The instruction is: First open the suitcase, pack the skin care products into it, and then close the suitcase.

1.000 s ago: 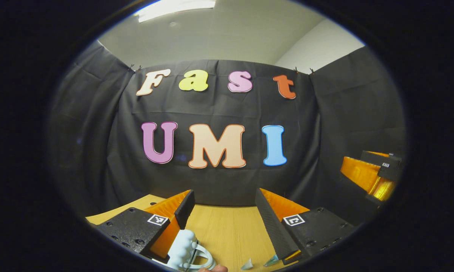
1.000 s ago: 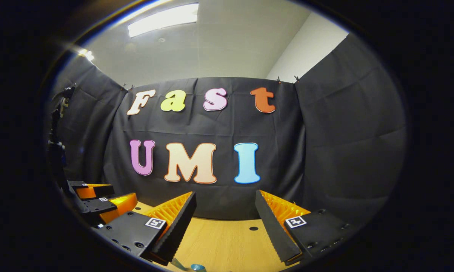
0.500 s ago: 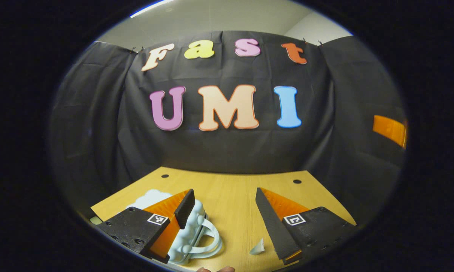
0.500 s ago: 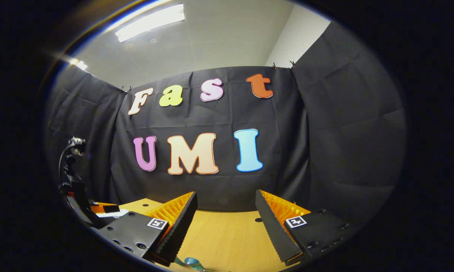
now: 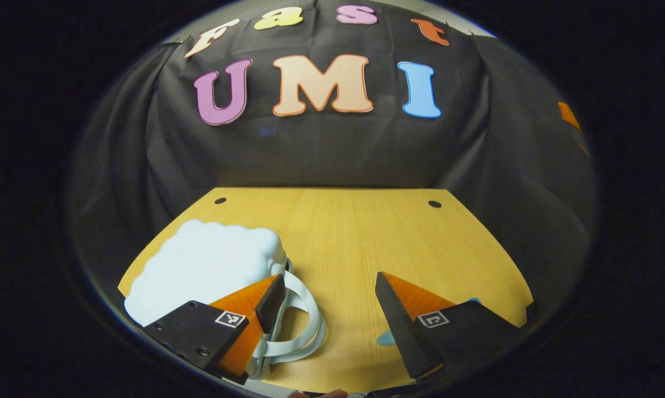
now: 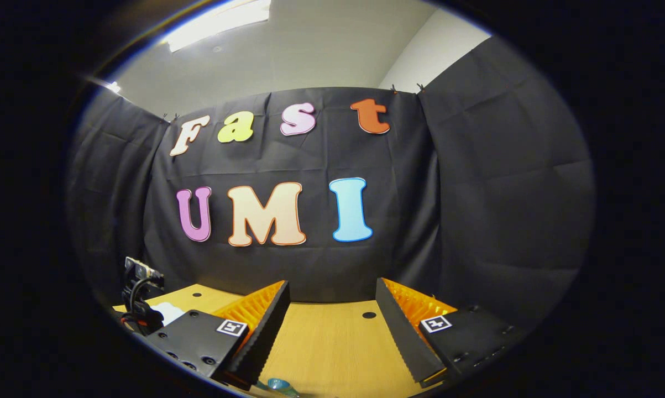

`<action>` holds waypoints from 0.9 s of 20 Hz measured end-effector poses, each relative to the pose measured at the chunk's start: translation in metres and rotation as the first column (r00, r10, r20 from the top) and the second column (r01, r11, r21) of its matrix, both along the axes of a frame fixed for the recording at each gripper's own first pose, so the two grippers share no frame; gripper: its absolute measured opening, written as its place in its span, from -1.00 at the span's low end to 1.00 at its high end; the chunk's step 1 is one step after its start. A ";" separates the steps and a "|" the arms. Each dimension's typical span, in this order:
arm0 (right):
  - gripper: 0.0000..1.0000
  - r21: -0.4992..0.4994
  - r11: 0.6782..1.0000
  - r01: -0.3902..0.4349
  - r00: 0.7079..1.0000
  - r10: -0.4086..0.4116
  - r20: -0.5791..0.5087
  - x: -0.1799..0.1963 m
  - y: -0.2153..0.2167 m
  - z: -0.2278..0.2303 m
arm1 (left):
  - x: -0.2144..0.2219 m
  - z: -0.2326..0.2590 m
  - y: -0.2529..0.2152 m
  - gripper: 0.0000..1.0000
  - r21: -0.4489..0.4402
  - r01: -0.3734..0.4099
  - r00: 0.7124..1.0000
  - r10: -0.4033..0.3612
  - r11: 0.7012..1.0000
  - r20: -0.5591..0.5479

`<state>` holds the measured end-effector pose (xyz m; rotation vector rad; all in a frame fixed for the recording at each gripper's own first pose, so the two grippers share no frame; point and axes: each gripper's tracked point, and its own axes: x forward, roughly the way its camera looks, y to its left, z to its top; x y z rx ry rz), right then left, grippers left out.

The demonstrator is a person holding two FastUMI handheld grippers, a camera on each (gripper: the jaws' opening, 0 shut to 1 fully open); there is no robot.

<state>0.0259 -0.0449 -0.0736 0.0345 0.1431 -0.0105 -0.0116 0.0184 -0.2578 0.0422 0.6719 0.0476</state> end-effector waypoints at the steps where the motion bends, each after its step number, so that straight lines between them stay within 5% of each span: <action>1: 0.95 -0.007 1.000 0.008 1.000 -0.008 -0.006 0.001 -0.001 -0.002 | -0.002 -0.009 0.002 0.94 -0.004 -0.007 1.000 0.007 1.000 -0.023; 18: 0.98 -0.082 0.997 0.016 0.998 -0.021 -0.060 0.006 0.010 -0.024 | -0.013 -0.098 0.009 0.82 -0.090 -0.073 0.923 0.033 0.993 -0.384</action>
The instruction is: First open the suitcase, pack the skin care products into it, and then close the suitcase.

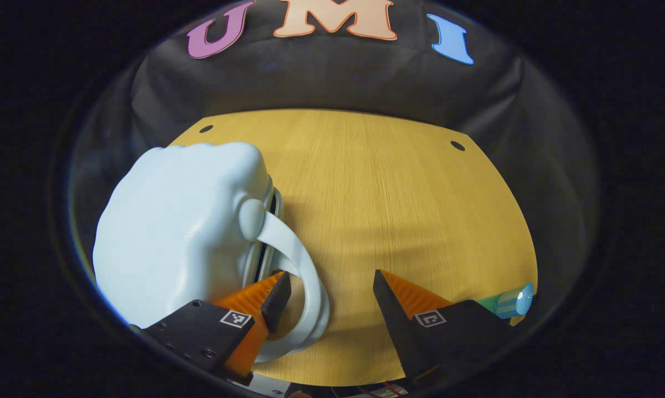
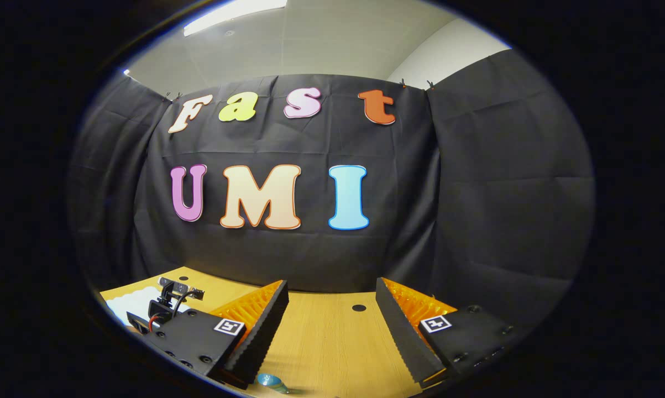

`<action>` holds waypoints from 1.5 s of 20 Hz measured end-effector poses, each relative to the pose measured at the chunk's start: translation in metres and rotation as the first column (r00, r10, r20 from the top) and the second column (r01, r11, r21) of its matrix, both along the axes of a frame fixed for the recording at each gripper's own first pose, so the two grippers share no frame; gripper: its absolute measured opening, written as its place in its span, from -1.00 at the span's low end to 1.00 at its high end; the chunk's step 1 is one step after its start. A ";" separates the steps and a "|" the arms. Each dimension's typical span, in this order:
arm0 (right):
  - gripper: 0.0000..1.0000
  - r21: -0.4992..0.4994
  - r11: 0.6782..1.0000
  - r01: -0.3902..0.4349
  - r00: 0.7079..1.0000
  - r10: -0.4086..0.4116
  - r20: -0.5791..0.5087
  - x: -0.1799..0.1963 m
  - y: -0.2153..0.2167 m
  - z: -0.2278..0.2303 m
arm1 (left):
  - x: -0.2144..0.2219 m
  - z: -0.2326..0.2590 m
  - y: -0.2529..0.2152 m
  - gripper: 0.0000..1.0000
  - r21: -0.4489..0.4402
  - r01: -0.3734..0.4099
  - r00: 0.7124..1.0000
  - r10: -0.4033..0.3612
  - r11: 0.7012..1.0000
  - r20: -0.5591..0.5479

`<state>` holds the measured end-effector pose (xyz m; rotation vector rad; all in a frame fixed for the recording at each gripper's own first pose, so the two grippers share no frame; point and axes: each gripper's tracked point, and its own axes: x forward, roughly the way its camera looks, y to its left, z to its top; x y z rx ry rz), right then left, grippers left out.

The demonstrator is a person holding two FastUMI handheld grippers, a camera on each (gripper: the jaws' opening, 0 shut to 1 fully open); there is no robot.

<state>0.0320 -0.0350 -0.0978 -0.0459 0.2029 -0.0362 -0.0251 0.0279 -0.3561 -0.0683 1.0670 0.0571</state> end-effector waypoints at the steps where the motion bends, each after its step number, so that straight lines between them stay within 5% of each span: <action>1: 0.99 -0.001 1.000 0.006 1.000 -0.006 -0.002 0.000 -0.002 -0.001 | -0.002 -0.004 -0.001 0.80 -0.017 0.002 1.000 -0.002 1.000 -0.017; 3: 0.99 0.000 1.000 0.018 1.000 -0.018 -0.002 0.000 -0.006 -0.001 | -0.005 -0.006 -0.003 0.60 -0.042 -0.004 0.999 0.002 0.999 -0.041; 8: 0.99 -0.004 1.000 0.022 1.000 -0.022 0.006 0.000 -0.005 -0.002 | -0.008 -0.005 0.013 -0.77 0.005 -0.005 0.998 0.005 1.000 -0.067; 13: 1.00 -0.002 1.000 -0.004 1.000 0.004 0.021 0.000 0.007 0.001 | -0.004 0.016 0.006 -0.91 0.075 0.065 0.997 -0.061 0.995 -0.053; 22: 1.00 0.035 0.997 -0.073 0.997 0.072 0.015 0.002 0.050 -0.007 | 0.007 0.101 0.012 -0.94 0.024 0.091 0.994 -0.093 0.996 0.059; 30: 1.00 0.065 0.989 -0.130 0.992 0.129 0.010 0.005 0.104 -0.013 | 0.022 0.184 0.085 -0.94 0.036 0.091 0.979 -0.096 0.995 0.181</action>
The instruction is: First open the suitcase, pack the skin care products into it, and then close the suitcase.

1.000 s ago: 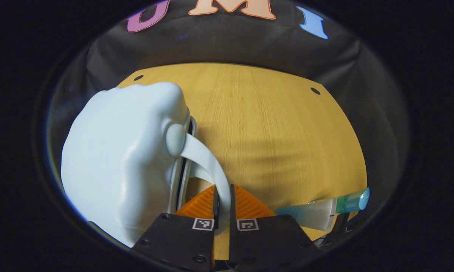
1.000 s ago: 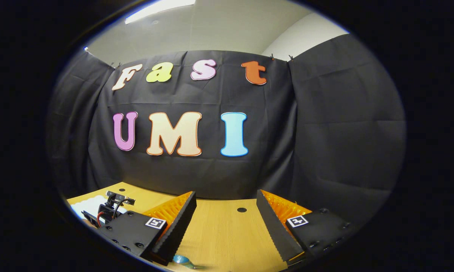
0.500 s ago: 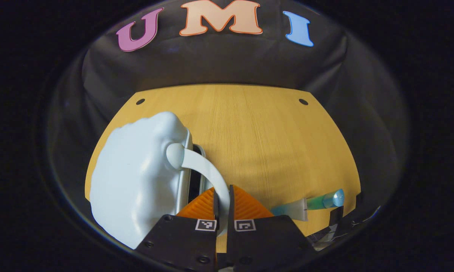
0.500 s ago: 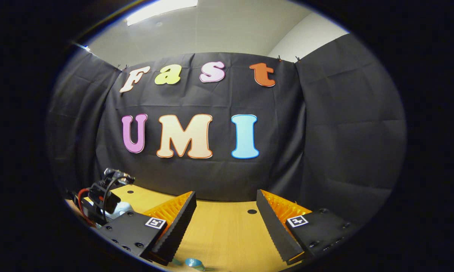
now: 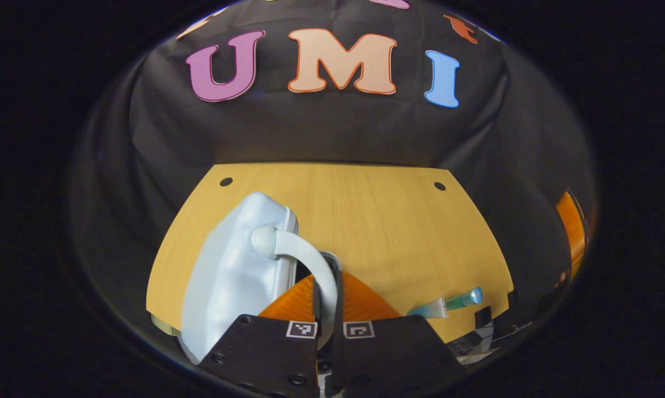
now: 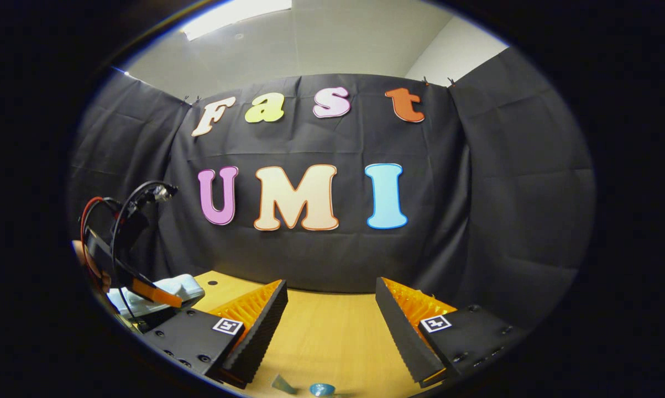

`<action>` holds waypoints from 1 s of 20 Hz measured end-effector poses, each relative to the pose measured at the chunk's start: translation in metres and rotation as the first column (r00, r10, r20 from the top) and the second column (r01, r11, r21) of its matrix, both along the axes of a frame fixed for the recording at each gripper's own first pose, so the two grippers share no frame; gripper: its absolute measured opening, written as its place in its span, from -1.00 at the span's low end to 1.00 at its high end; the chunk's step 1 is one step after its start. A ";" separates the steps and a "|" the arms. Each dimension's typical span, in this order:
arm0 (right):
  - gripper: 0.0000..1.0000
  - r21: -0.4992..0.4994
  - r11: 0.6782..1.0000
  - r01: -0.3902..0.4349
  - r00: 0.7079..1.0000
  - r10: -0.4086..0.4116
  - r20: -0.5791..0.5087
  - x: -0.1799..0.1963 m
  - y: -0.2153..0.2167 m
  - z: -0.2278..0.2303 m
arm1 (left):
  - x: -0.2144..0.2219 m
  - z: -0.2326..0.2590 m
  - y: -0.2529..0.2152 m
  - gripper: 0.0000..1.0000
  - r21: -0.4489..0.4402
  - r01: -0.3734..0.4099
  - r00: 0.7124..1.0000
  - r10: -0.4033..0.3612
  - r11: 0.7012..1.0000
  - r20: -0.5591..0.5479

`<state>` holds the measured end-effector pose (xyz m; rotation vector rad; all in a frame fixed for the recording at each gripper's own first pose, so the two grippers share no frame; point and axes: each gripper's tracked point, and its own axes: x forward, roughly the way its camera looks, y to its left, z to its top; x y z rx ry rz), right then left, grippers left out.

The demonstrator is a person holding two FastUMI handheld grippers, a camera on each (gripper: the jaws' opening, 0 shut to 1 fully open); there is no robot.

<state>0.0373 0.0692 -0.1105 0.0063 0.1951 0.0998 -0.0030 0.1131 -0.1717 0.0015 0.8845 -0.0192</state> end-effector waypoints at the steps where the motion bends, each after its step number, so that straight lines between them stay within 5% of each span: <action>1: 1.00 0.004 1.000 -0.005 1.000 0.005 -0.005 0.001 0.008 -0.002 | 0.003 0.011 0.011 -0.94 0.005 -0.007 1.000 0.007 1.000 0.029; 13: 1.00 0.025 0.999 -0.031 0.999 0.031 0.016 0.013 0.111 0.000 | 0.014 0.062 0.192 -0.96 0.102 -0.103 0.980 0.084 0.989 0.181; 20: 1.00 -0.014 0.999 -0.034 0.999 0.035 0.015 0.020 0.145 -0.002 | 0.012 0.051 0.280 -0.95 0.065 -0.200 0.960 0.183 0.978 0.211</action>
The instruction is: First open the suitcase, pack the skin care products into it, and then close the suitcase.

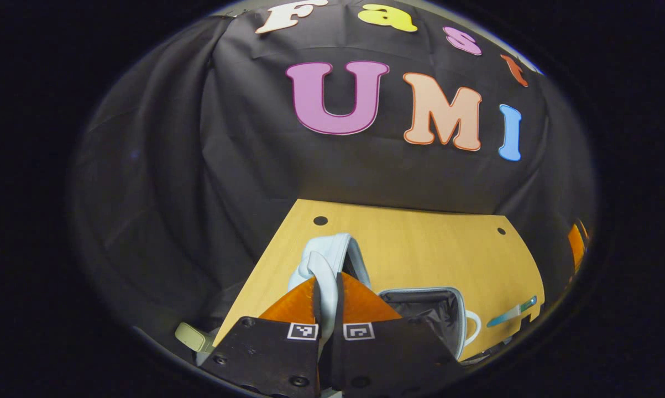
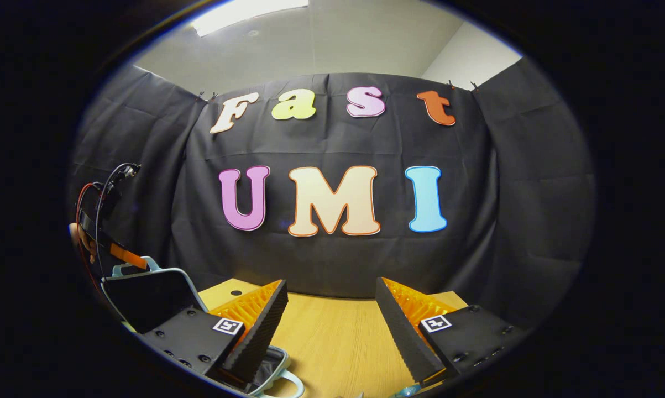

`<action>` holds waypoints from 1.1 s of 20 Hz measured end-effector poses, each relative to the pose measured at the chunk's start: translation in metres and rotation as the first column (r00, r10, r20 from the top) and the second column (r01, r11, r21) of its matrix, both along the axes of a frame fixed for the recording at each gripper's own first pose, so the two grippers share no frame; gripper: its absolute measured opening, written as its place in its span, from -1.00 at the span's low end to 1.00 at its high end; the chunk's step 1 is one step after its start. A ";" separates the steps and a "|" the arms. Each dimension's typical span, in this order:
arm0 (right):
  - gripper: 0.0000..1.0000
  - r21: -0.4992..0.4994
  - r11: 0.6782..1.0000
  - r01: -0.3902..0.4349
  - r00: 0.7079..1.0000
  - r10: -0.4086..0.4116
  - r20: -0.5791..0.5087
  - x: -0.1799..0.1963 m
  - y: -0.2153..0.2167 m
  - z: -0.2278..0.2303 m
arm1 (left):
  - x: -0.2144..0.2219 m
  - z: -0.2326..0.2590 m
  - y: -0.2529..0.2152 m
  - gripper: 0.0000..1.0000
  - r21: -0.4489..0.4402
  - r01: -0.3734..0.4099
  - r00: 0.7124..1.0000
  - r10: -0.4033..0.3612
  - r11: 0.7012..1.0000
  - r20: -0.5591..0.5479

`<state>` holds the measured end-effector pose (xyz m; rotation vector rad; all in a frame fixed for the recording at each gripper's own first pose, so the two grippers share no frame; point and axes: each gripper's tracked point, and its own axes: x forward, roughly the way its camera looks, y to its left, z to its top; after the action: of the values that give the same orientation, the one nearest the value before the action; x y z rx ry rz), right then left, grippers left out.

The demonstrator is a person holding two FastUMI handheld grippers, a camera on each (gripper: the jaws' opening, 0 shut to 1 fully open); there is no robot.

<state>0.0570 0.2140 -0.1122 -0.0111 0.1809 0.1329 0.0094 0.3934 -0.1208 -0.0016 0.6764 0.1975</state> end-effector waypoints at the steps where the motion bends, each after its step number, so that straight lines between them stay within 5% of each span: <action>1: 1.00 -0.012 1.000 -0.002 1.000 0.002 0.001 0.000 0.005 -0.001 | -0.001 -0.005 0.014 -0.95 0.006 -0.016 1.000 0.016 1.000 -0.002; 7: 0.97 -0.048 0.999 -0.016 1.000 0.016 0.001 0.004 0.026 -0.003 | -0.007 -0.034 0.087 -0.96 0.045 -0.113 0.993 0.114 0.993 -0.016; 11: 0.97 -0.055 0.998 -0.018 1.000 0.017 -0.015 0.006 0.035 -0.009 | -0.013 -0.070 0.119 -0.99 -0.005 -0.177 0.982 0.177 0.984 -0.064; 22: 0.97 -0.090 0.995 -0.037 0.998 0.032 -0.059 0.006 0.048 -0.025 | -0.051 -0.177 0.162 -1.00 -0.053 -0.296 0.932 0.276 0.954 -0.237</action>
<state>0.0630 0.2618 -0.1371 -0.1013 0.2441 0.1597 -0.0419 0.5558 -0.2976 -0.1653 0.9134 0.4541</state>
